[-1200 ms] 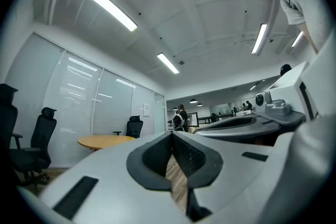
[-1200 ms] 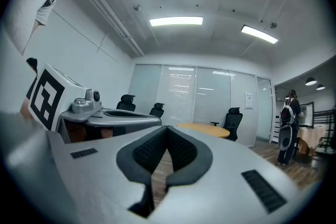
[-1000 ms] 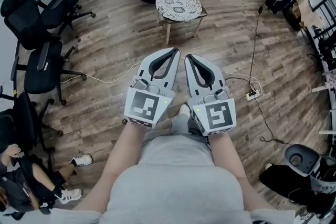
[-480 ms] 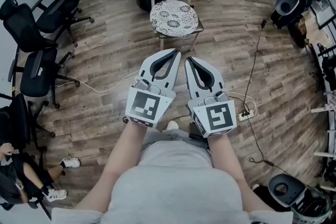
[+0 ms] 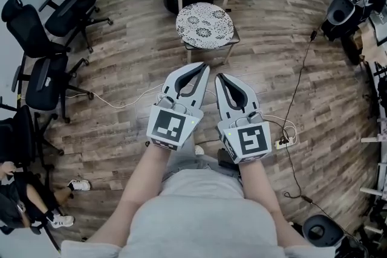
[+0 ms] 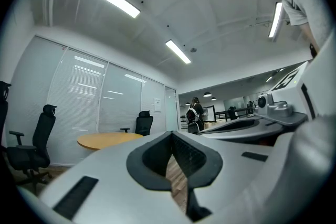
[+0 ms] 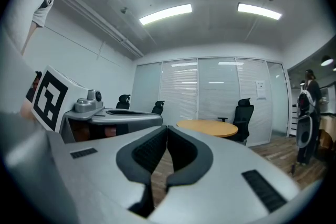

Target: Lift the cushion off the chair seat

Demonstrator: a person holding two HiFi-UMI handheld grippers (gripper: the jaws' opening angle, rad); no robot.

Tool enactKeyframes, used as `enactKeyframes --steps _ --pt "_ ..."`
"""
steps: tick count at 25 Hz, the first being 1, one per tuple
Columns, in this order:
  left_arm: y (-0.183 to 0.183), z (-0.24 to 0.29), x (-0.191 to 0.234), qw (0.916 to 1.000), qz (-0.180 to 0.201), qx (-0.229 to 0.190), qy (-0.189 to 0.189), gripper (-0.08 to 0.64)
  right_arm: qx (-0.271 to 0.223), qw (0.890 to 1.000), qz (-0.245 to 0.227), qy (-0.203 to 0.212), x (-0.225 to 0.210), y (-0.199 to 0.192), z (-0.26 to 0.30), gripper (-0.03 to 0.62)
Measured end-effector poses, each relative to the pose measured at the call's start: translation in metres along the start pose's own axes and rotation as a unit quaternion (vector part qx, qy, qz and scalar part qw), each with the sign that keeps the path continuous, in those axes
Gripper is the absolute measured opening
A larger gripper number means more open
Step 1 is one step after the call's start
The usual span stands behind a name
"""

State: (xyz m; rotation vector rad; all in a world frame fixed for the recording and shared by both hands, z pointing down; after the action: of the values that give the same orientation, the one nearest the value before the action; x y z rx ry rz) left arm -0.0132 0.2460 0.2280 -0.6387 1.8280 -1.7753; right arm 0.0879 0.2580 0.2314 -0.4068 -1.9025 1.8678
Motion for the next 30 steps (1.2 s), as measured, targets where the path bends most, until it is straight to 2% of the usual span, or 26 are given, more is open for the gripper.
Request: enactKeyframes --steps 8,23,30 --pt "-0.005 0.049 0.044 1.0000 0.005 -0.004 -0.007 0.005 0.003 1.000 -0.002 -0.008 -0.030 -0.010 0.053 0.026" --pt "-0.024 0.165 0.179 0.9991 -0.007 0.014 -0.039 0.005 0.024 0.999 0.003 -0.032 -0.092 -0.023 0.215 0.026" --pt "-0.038 0.211 0.236 0.9973 -0.013 0.027 -0.067 0.005 0.027 0.998 0.016 -0.045 -0.111 -0.031 0.285 0.026"
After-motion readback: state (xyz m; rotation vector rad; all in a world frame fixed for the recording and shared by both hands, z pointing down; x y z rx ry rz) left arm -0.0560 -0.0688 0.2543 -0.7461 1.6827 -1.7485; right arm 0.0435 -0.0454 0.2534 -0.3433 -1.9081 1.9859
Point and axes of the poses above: the fingertips, and each gripper's own axes: z forward along the fingers, x to its left, y out of its top, the point moved 6 cm from there along -z, backward along the fingers, and after that the axes turned 10 degrees about -y, right-handed, at the moved point
